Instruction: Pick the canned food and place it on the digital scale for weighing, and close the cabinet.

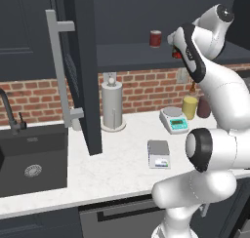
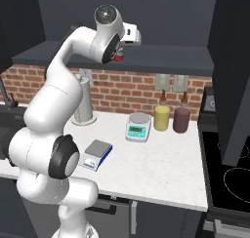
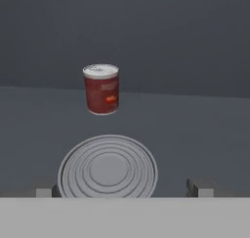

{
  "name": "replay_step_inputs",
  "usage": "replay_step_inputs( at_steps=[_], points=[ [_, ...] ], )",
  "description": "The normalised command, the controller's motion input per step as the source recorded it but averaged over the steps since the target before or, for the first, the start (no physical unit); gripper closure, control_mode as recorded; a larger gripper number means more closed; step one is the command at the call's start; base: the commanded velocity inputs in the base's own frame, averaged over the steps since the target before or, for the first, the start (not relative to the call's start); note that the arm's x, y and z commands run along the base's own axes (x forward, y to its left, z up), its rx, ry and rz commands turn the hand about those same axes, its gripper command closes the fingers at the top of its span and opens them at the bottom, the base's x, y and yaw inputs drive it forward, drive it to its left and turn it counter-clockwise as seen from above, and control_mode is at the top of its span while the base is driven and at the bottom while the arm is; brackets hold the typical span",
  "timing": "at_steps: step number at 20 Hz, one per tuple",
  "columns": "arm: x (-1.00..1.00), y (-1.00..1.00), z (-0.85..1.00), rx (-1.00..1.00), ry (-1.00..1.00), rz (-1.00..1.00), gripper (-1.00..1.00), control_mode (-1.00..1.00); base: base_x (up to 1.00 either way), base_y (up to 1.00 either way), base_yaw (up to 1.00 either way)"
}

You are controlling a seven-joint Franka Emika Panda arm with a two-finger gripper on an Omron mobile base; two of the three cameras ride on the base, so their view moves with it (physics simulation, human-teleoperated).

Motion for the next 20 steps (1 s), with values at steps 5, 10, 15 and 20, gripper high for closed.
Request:
replay_step_inputs(
  at_steps=[5, 10, 15, 20],
  points=[
    [0.12, 0.00, -0.16, 0.00, 0.00, 0.00, -1.00, -1.00, 0.00, 0.00, 0.00],
    [0.04, 0.08, -0.35, 0.00, 0.00, 0.00, 1.00, -1.00, 0.00, 0.00, 0.00],
    [0.24, 0.19, -0.48, 0.00, -0.03, 0.00, 1.00, -1.00, 0.00, 0.00, 0.00],
    [0.19, 0.01, -0.27, 0.00, -0.17, 0.00, 1.00, -1.00, 0.00, 0.00, 0.00]
  ],
)
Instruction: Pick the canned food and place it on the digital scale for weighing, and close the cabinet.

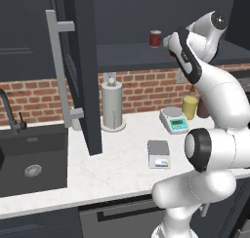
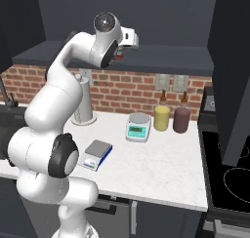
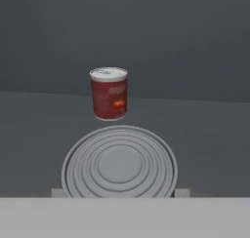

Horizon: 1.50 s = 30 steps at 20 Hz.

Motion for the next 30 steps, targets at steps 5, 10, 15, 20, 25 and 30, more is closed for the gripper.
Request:
replay_step_inputs(
  at_steps=[5, 10, 15, 20, 25, 30],
  points=[
    [-0.60, 0.00, -0.04, 0.04, -0.17, 0.04, 1.00, -1.00, 0.00, 0.00, 0.00],
    [-1.00, 0.04, 0.65, 0.15, 0.13, 0.08, 1.00, -1.00, 0.00, 0.00, 0.00],
    [-1.00, 0.06, 0.32, 0.02, 0.15, 0.17, 1.00, -1.00, 0.00, 0.00, 0.00],
    [-1.00, 0.06, -0.07, 0.02, 0.03, 0.23, 1.00, -1.00, 0.00, 0.00, 0.00],
    [-1.00, 0.27, -0.92, -0.01, -0.05, 0.32, 1.00, -1.00, 0.00, 0.00, 0.00],
    [-0.95, 0.34, -1.00, -0.08, -0.13, 0.52, 1.00, -1.00, 0.00, 0.00, 0.00]
  ],
)
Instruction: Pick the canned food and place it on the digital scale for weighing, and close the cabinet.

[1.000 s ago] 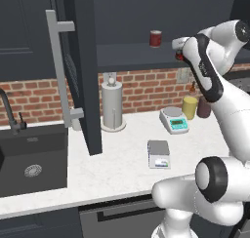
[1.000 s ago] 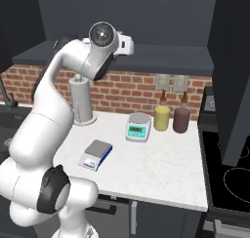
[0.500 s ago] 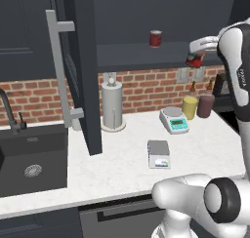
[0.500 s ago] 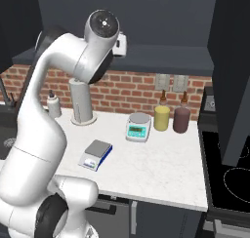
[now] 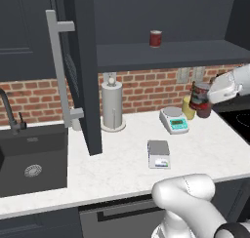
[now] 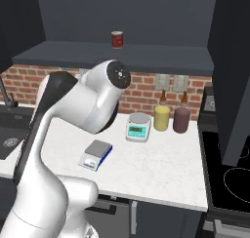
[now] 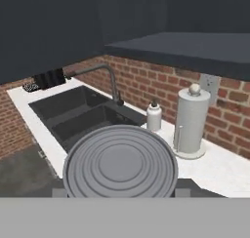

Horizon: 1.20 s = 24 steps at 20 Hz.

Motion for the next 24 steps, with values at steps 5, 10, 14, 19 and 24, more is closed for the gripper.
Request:
replay_step_inputs(
  at_steps=[5, 10, 14, 19, 24],
  points=[
    [-0.07, 0.23, -1.00, -0.07, 0.03, 0.61, 1.00, -1.00, 0.00, 0.00, 0.00],
    [0.65, -0.03, -1.00, -0.03, 0.00, 0.55, 1.00, -1.00, 0.00, 0.00, 0.00],
    [0.93, -0.28, -0.97, 0.00, -0.07, 0.36, 1.00, -1.00, 0.00, 0.00, 0.00],
    [0.61, -0.04, -0.86, 0.00, -0.11, 0.20, 1.00, -1.00, 0.00, 0.00, 0.00],
    [0.60, 0.00, -0.31, 0.00, 0.00, 0.01, 1.00, -1.00, 0.00, 0.00, 0.00]
  ],
)
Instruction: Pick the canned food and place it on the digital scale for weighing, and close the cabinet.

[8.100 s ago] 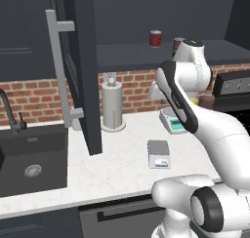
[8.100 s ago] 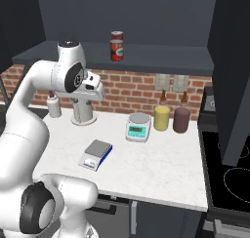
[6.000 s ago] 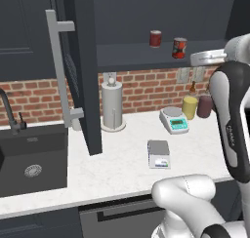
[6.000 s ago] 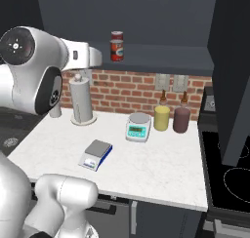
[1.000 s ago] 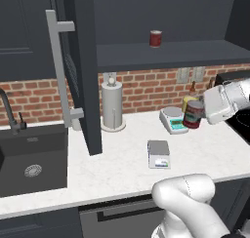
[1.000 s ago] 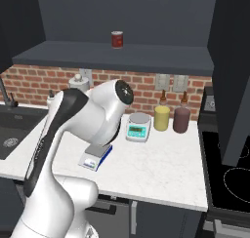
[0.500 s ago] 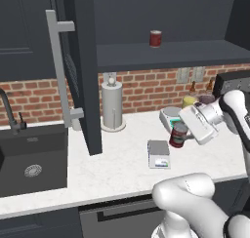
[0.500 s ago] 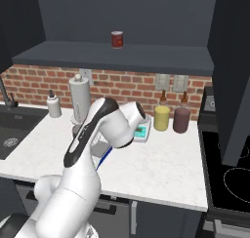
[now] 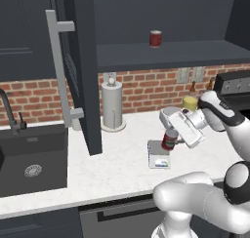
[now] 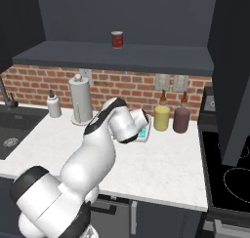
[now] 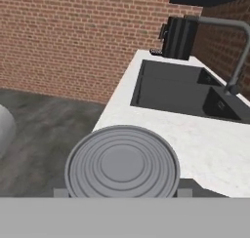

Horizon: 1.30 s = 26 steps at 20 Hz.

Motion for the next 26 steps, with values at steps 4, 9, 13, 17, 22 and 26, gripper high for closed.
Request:
replay_step_inputs(
  at_steps=[4, 9, 13, 17, 22, 26],
  points=[
    [0.52, 0.01, -0.26, 0.00, 0.00, 0.00, 1.00, -1.00, 0.00, 0.00, 0.00],
    [0.41, 0.09, -0.51, -0.02, 0.00, 0.00, 1.00, -1.00, 0.00, 0.00, 0.00],
    [0.31, 0.00, -0.40, 0.00, 0.00, 0.00, 1.00, -1.00, 0.00, 0.00, 0.00],
    [0.23, 0.00, -0.22, 0.00, 0.00, 0.00, 1.00, -1.00, 0.00, 0.00, 0.00],
    [0.22, 0.00, -0.28, 0.00, 0.00, 0.00, 1.00, -1.00, 0.00, 0.00, 0.00],
    [0.12, 0.00, -0.27, 0.00, 0.00, 0.00, 1.00, -1.00, 0.00, 0.00, 0.00]
  ],
)
